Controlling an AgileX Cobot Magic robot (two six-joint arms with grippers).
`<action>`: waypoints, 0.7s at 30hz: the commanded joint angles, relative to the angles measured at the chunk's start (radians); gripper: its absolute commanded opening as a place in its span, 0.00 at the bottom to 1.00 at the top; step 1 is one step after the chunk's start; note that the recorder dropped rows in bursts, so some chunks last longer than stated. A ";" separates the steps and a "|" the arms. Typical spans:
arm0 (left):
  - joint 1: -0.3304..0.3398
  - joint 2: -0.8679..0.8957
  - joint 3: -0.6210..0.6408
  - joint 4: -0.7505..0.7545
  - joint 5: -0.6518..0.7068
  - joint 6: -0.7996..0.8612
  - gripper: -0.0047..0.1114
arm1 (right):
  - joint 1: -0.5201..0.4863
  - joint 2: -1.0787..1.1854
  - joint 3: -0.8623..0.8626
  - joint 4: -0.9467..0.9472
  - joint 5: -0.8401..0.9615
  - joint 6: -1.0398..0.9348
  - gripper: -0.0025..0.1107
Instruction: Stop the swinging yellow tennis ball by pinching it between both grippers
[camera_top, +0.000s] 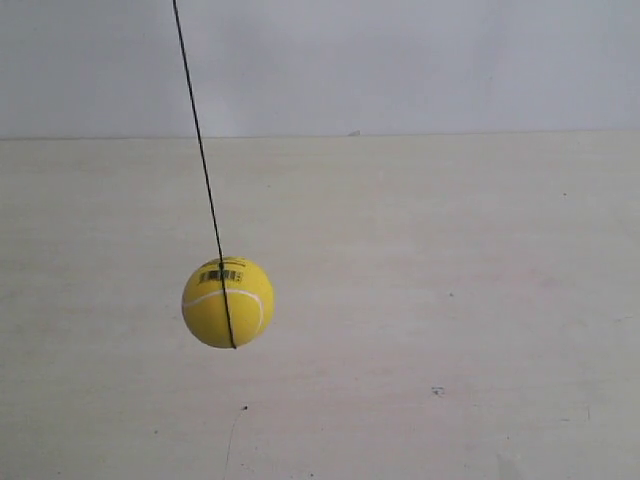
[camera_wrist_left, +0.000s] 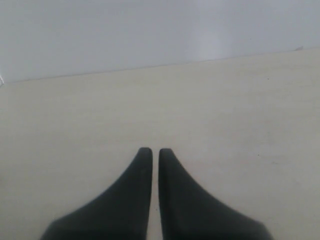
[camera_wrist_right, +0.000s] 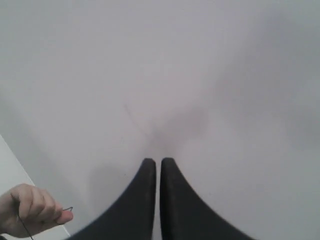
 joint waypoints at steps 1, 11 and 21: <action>0.002 -0.002 0.003 0.002 -0.001 0.006 0.08 | -0.016 -0.004 0.024 0.090 -0.023 -0.003 0.02; 0.002 -0.002 0.003 0.002 -0.001 0.006 0.08 | -0.016 -0.004 0.281 0.090 -0.037 -0.003 0.02; 0.002 -0.002 0.003 0.002 -0.001 0.006 0.08 | -0.016 -0.004 0.457 0.090 -0.016 -0.003 0.02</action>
